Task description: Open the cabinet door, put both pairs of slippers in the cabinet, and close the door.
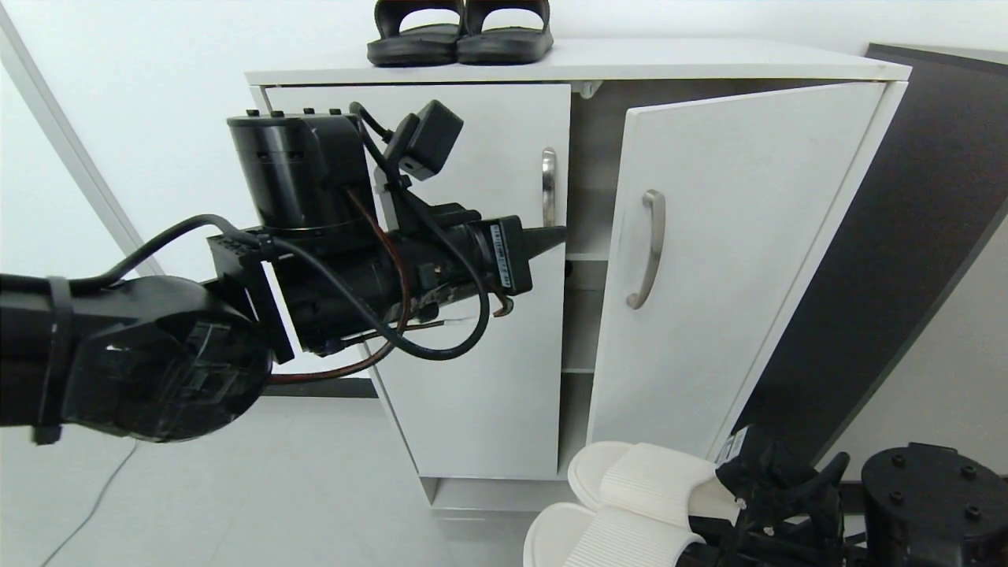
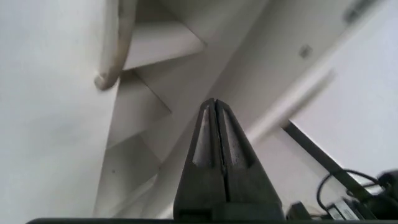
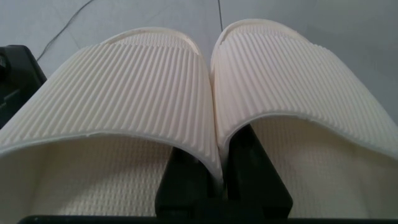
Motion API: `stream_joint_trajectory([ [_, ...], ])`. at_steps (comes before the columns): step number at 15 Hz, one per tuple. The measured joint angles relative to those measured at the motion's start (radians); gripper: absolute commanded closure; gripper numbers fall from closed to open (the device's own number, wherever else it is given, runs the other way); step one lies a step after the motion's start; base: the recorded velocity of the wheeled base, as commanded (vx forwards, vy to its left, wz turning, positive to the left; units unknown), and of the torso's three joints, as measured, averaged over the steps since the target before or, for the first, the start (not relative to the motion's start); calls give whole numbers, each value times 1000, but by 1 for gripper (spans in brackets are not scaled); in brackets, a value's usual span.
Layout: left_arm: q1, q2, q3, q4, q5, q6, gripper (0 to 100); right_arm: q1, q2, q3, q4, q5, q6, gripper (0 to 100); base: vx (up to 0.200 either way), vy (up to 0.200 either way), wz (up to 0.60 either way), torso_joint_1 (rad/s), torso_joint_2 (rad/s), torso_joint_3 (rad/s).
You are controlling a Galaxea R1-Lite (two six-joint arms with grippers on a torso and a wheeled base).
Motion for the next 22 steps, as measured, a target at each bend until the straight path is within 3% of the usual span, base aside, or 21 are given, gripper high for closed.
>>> stream_joint_trajectory([
  [9, -16, 230, -282, 0, 3, 5, 100, 28, 13, 12, 1, -4, -3, 100, 0, 0, 0, 0, 0, 0],
  [15, -60, 262, -304, -8, 44, 2, 100, 53, 16, 42, 1, 1, -59, 100, -200, 0, 0, 6, 4, -1],
  [18, -140, 250, -275, -21, 44, 5, 100, 62, 15, 52, 1, 1, -60, 100, -200, 0, 0, -1, 4, -1],
  [20, -200, 246, -256, -95, 43, 5, 100, 66, 15, 53, 1, 1, -61, 100, -200, 0, 0, 2, 0, 0],
  [22, -220, 246, -246, -107, 43, 5, 100, 67, 15, 53, 0, -3, -59, 100, -100, 0, 0, -4, 1, 1],
])
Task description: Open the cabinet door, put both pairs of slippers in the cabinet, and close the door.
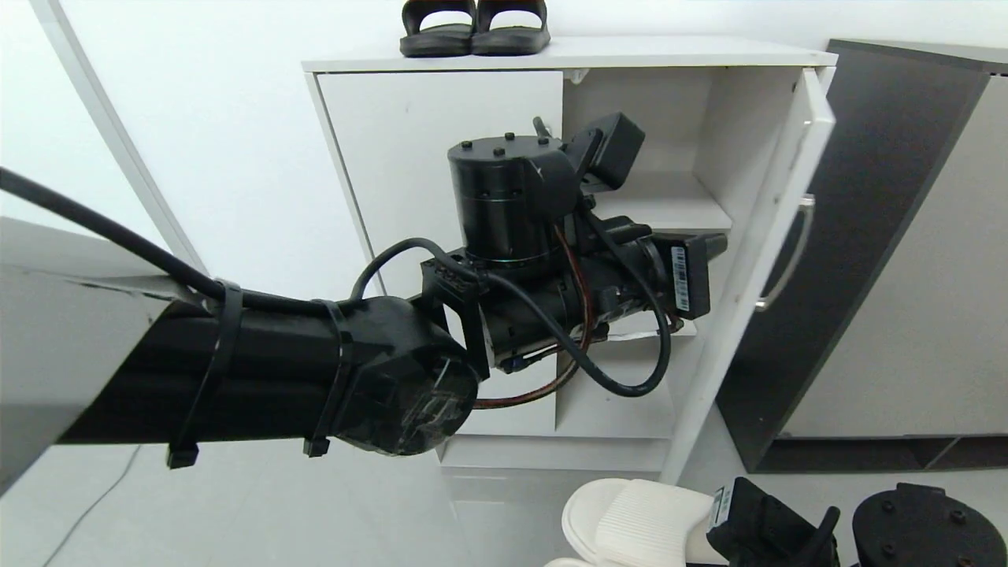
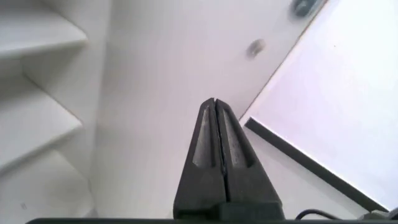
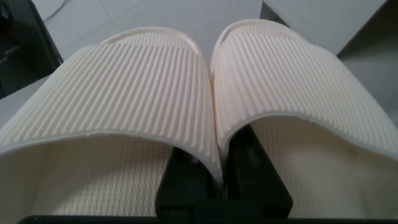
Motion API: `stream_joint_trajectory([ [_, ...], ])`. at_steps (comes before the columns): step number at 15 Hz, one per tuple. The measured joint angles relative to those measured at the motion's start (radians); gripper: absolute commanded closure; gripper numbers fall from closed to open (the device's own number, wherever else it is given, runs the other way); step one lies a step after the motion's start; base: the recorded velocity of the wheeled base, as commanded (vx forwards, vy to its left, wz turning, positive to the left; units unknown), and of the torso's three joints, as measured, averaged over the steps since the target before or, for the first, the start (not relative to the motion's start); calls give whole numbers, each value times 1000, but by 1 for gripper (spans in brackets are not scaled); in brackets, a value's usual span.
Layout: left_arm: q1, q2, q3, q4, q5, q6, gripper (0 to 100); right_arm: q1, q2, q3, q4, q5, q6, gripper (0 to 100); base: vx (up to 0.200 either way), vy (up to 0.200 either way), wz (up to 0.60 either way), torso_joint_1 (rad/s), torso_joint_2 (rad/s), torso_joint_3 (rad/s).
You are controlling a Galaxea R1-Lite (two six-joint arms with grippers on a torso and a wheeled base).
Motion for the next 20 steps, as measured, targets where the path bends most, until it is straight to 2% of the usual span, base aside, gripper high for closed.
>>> stream_joint_trajectory([
  [2, 18, -5, 8, -6, 18, 5, 100, -7, 1, -16, 0, -5, 8, 100, 0, 0, 0, 0, 0, 0],
  [4, 68, -45, 27, -5, 67, 24, 100, -49, 12, -64, 1, -58, 27, 100, 0, 0, 0, 0, 0, 0],
  [5, 100, -84, 53, -4, 109, 48, 100, -69, 26, -101, 0, -124, 48, 100, 0, 0, 0, 0, 0, 0],
  [7, 172, -178, 148, 2, 248, 135, 100, -100, 74, -186, 1, -271, 103, 100, 0, 0, 0, 0, 0, 0],
  [8, 211, -236, 216, 4, 326, 169, 100, -110, 106, -230, 3, -344, 121, 100, 0, 0, 0, 0, 0, 0],
  [11, 299, -453, 441, 44, 459, 205, 100, -153, 208, -356, 2, -547, 137, 100, 0, 0, 0, 0, 0, 0],
  [13, 354, -654, 581, 166, 545, 215, 100, -183, 254, -419, 3, -609, 139, 100, 0, 0, 0, 0, 0, 0],
  [15, 457, -899, 675, 383, 601, 220, 100, -204, 277, -447, 4, -618, 136, 100, 0, 0, 0, 0, 0, 0],
  [18, 633, -1263, 783, 664, 643, 225, 100, -212, 287, -454, 3, -642, 135, 100, 0, 0, 0, 0, 0, 0],
  [20, 738, -1483, 889, 762, 657, 231, 100, -209, 289, -454, 2, -657, 134, 100, 0, 0, 0, 0, 0, 0],
])
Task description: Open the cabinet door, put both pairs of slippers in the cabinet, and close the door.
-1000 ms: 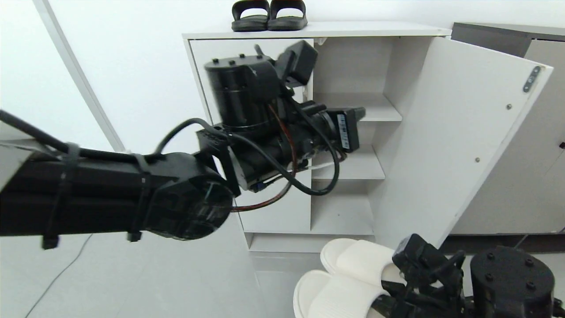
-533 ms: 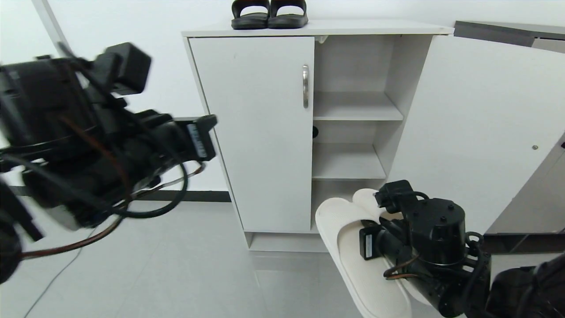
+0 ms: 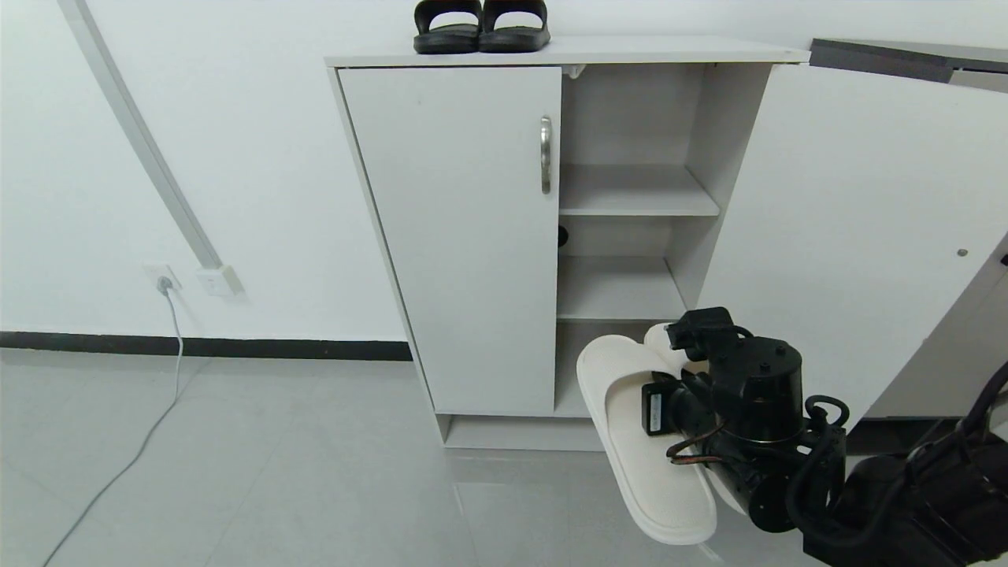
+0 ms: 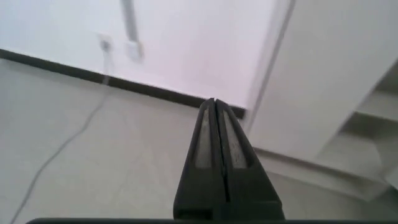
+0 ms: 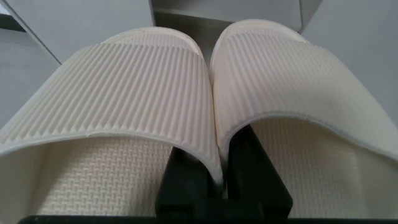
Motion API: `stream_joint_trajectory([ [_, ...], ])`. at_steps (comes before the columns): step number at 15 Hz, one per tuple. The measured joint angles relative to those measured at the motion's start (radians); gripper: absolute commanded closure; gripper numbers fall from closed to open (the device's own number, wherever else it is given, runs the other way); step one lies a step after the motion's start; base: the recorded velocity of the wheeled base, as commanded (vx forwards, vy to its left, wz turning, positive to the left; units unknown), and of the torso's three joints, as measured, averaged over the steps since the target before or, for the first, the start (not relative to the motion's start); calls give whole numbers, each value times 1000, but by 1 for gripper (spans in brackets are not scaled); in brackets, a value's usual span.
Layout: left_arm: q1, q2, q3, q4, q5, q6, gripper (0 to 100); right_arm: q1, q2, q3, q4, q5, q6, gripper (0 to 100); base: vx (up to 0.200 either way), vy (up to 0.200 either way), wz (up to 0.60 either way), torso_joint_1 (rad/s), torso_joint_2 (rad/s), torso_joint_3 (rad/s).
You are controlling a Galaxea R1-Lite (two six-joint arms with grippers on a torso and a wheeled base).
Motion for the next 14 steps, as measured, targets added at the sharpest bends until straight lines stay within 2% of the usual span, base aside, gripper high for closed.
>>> stream_joint_trajectory([
  [2, 104, -193, 159, 66, 4, 15, 100, 13, 1, 5, -2, 0, 1, 100, 0, 0, 0, 0, 0, 0],
  [3, 139, -254, 229, 47, -14, 20, 100, 14, 1, 10, -3, -1, 1, 100, 0, 0, 0, 0, 0, 0],
  [4, 154, -301, 290, -3, -87, 26, 100, 18, 1, 15, -5, -2, 2, 100, 0, 0, 0, 0, 0, 0],
  [5, 151, -341, 346, -53, -183, 32, 100, 22, 2, 17, -11, -1, 2, 100, 0, 0, 0, 0, 0, 0],
  [7, 130, -404, 427, -84, -228, 35, 100, 21, 3, 19, -28, -2, -1, 100, 0, 0, 0, 0, 0, 0],
  [9, 123, -436, 456, -94, -263, 25, 100, 31, 5, 19, -30, 0, -3, 100, 0, 0, 0, 0, 0, 0],
  [11, 120, -450, 465, -57, -399, 46, 100, 46, 6, 19, -34, 0, -3, 100, 0, 0, 0, 0, 0, 0],
  [12, 120, -454, 466, -55, -416, 56, 100, 51, 6, 17, -39, 0, -3, 100, 0, 0, 0, 0, 0, 0],
  [14, 119, -458, 468, -59, -418, 55, 100, 60, 8, -4, -39, -9, -5, 100, 0, 0, 0, 0, 0, 0],
])
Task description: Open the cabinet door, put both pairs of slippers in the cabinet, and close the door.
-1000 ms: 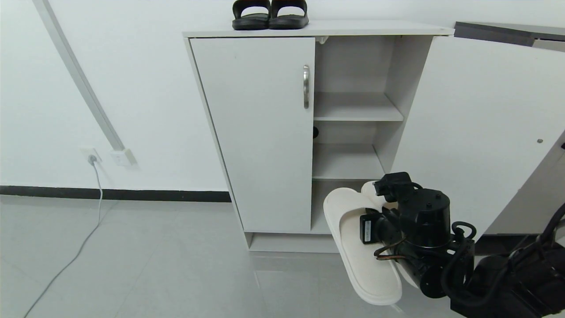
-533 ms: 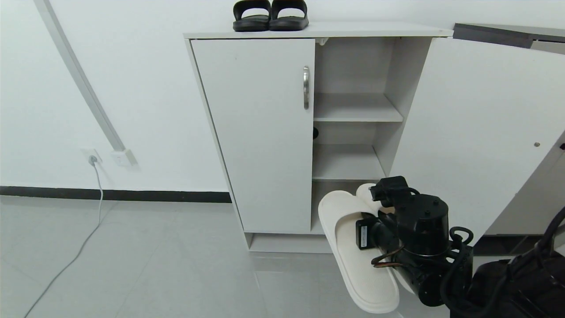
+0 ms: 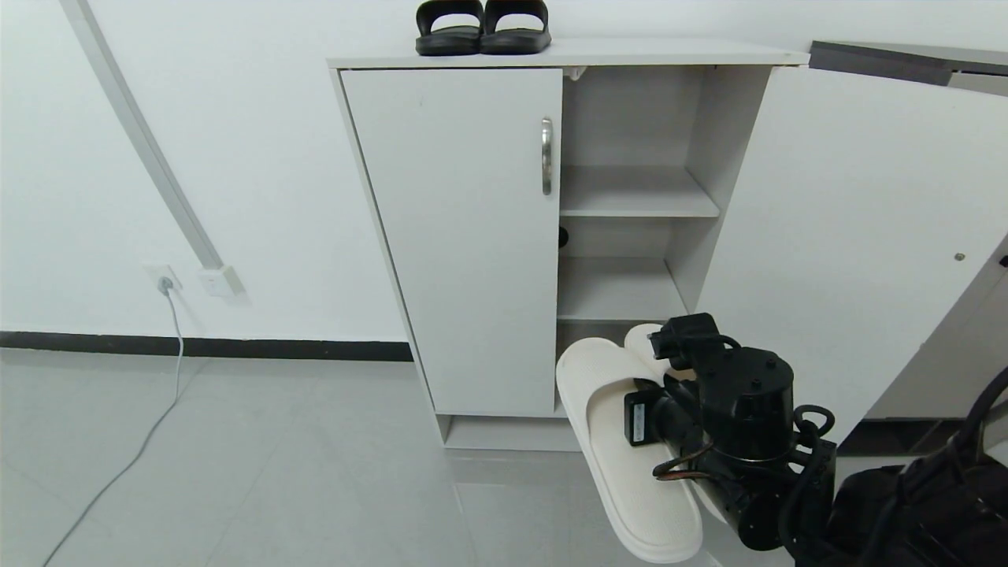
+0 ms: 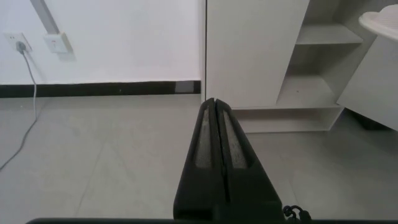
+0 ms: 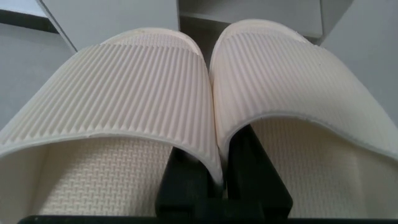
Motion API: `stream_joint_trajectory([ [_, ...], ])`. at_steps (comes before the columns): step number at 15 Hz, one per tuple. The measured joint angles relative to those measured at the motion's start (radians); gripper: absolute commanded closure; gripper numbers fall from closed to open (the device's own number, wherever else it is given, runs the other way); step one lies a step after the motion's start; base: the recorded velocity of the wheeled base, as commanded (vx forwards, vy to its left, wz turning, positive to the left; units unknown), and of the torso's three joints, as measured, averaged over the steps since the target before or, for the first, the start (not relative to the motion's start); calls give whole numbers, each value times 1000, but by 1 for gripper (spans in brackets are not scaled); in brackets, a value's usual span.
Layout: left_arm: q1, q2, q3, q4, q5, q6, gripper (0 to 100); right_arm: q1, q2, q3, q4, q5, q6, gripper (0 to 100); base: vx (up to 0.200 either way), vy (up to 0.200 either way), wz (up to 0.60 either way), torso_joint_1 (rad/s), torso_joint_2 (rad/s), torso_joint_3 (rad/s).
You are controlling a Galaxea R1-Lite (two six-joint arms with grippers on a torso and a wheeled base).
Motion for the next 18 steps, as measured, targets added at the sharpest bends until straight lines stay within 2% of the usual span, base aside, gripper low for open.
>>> stream_joint_trajectory([
  [4, 0, -2, 0, 0, -2, 2, 100, -8, 68, -149, 9, -172, 4, 100, 0, 0, 0, 0, 0, 0],
  [5, 0, -3, 0, 0, -1, 3, 100, -10, 91, -179, 27, -184, 3, 100, 0, 0, 0, 0, 0, 0],
  [8, 0, -3, 0, 0, -2, 4, 100, -13, 133, -274, 163, -221, 41, 100, 0, -200, 0, 1, 4, 4],
  [11, 0, -3, 0, 0, -2, 4, 100, -13, 167, -323, 184, -237, 59, 100, 0, -200, 0, -1, 4, 2],
  [18, -1, -2, 0, 0, 0, -10, 100, -15, 207, -342, 178, -230, 57, 100, 0, 0, 0, 0, 0, 0],
])
